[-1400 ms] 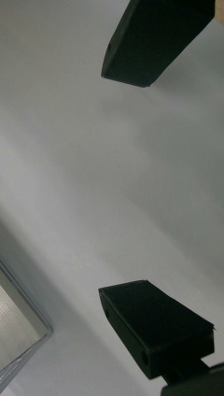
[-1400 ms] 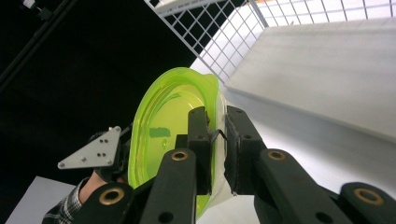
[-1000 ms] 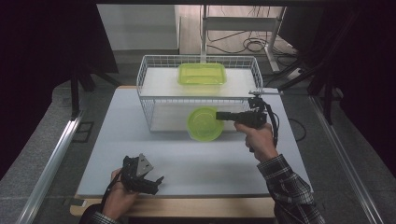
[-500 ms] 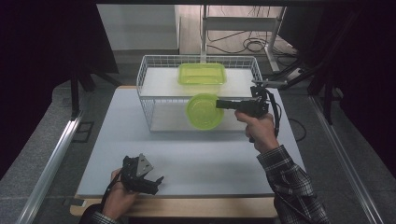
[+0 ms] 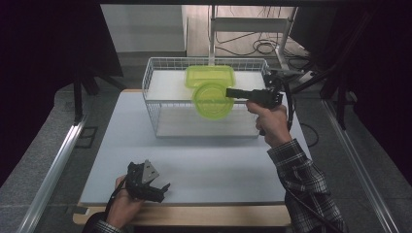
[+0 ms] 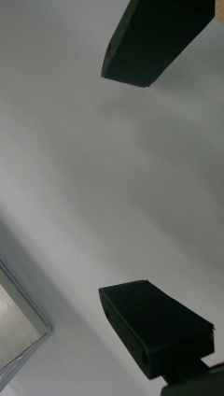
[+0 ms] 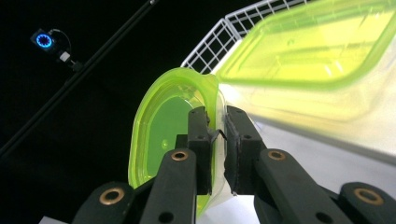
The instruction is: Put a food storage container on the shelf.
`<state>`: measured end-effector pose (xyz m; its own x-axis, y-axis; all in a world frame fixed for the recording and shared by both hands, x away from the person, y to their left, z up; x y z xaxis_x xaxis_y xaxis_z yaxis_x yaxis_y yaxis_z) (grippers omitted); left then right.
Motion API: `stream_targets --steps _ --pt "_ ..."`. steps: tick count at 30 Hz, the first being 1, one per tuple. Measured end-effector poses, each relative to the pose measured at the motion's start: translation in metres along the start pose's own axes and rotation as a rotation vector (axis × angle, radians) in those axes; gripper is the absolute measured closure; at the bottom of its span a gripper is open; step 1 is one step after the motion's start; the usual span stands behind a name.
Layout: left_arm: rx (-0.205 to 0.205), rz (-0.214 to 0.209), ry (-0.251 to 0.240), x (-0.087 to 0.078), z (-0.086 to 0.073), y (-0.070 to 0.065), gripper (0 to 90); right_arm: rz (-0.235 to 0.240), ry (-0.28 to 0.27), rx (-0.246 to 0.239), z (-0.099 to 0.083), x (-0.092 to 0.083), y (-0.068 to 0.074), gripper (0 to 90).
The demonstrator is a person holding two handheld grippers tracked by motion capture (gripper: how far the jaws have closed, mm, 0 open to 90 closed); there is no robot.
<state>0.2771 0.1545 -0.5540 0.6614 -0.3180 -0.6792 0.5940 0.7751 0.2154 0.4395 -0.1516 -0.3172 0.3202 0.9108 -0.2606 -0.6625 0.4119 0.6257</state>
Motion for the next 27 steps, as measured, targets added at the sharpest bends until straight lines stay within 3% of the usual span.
stream_targets --steps 12,19,27 --pt "-0.015 -0.009 -0.014 -0.002 0.000 0.002 0.0 -0.041 -0.043 -0.028 0.034 0.004 0.010 81.0" --pt "-0.013 -0.008 -0.013 -0.002 0.000 0.002 0.0 -0.062 -0.061 -0.031 0.044 0.007 0.009 81.0" --pt "-0.018 -0.007 -0.013 -0.001 0.000 0.002 0.0 -0.117 -0.094 -0.021 0.059 0.015 0.000 81.0"
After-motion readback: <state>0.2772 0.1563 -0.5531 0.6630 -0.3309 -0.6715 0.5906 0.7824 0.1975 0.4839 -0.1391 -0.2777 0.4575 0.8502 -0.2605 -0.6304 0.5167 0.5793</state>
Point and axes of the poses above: each handheld gripper's, and its own axes: x roughly forward along the jaws, z roughly out of its top, y roughly to its left, the point moved 4 cm from there along x, roughly forward along the jaws, and after that the axes turned 2 degrees about z, right-handed, at the moved point
